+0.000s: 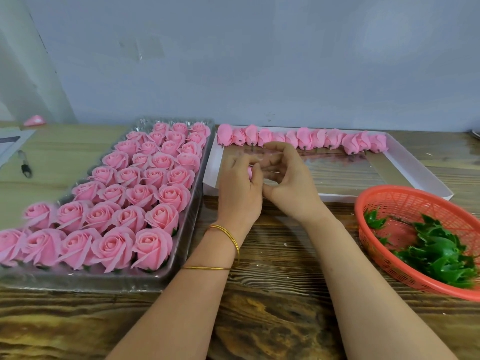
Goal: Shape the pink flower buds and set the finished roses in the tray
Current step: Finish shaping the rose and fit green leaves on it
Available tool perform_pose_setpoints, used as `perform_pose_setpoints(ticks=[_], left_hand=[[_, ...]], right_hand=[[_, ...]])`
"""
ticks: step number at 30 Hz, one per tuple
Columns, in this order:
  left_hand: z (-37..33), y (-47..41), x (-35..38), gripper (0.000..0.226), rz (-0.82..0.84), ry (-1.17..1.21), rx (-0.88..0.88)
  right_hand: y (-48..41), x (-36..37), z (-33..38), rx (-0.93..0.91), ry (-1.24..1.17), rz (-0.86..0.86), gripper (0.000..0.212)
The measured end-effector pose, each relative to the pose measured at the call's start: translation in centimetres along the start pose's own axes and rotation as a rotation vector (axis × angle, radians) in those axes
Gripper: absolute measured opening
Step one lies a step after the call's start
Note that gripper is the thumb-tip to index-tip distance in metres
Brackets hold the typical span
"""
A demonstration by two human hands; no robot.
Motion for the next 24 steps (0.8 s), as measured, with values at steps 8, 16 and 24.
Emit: perform_pose_setpoints(ticks=[8,16,24], left_hand=[[-3.5,-0.3,-2.9,0.014,-0.117,0.022,0.043],[-9.8,-3.4,-10.7,0.017,-0.171,0.125,0.152],[-1.9,-6.7,-18.8,0.014,-0.077,-0.174,0.021]], right_hand=[[0.1,-0.7,-1.1,0.092,-0.048,-0.058,0.062],[0.4,-0.6,-1.5,0.123,-0.013,-0.029,0.060],[0.2,-0.9,-1.7,0.117,0.015,-0.021,0.059]])
Point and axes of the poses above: each hand's wrist, its own y-axis away from the middle knuckle, its own x-axis out of the palm, z = x × y, the point moved 10 cm from there along -y, towards the middle knuckle, and after that the axes turned 1 degree about y, right-handed, at the moved point
